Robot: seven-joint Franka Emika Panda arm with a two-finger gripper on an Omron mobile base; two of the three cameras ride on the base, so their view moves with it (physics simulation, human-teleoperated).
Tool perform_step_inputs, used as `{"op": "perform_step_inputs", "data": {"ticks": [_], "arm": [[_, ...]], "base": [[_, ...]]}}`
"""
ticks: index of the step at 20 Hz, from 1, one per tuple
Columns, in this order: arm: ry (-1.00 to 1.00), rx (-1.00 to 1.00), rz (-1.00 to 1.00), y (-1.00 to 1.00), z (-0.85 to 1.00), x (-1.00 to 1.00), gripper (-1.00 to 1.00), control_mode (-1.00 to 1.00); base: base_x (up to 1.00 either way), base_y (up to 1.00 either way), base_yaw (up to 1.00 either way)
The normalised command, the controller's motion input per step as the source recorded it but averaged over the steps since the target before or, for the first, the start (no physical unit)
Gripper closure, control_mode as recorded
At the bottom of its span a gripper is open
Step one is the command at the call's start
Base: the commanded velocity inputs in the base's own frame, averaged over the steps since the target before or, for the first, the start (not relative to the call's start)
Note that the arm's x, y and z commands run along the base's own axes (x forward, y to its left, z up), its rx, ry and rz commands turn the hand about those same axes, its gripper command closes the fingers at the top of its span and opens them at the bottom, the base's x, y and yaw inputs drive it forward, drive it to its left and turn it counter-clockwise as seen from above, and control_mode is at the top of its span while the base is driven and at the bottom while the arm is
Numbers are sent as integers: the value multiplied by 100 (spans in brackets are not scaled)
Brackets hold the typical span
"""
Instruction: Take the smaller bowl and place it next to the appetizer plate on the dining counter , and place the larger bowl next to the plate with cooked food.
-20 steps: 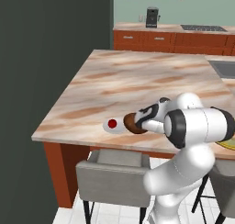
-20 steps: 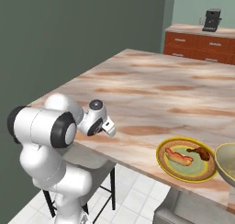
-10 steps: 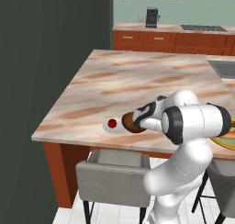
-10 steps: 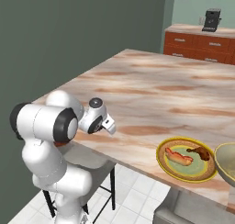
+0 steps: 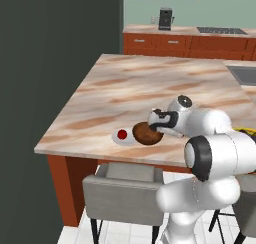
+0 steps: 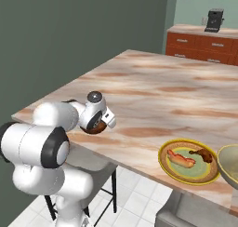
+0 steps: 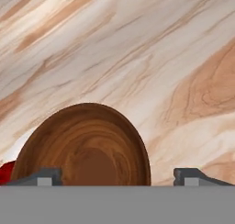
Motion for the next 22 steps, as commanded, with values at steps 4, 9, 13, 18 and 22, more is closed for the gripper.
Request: {"op": "perform_step_inputs", "data": {"ticks": [4, 9, 13, 18, 22], "arm": [[1, 0, 12, 0, 100, -64, -100, -100], [9, 0, 7, 0, 100, -71, -100, -100], [25, 0, 3, 0, 100, -90, -100, -100], [28, -3, 0, 0, 72, -100, -100, -100], [7, -3, 0, 3, -19, -100, -100, -100]], "base": [[0, 0, 0], [0, 0, 0], [0, 0, 0], [0, 0, 0], [0, 0, 0]]}}
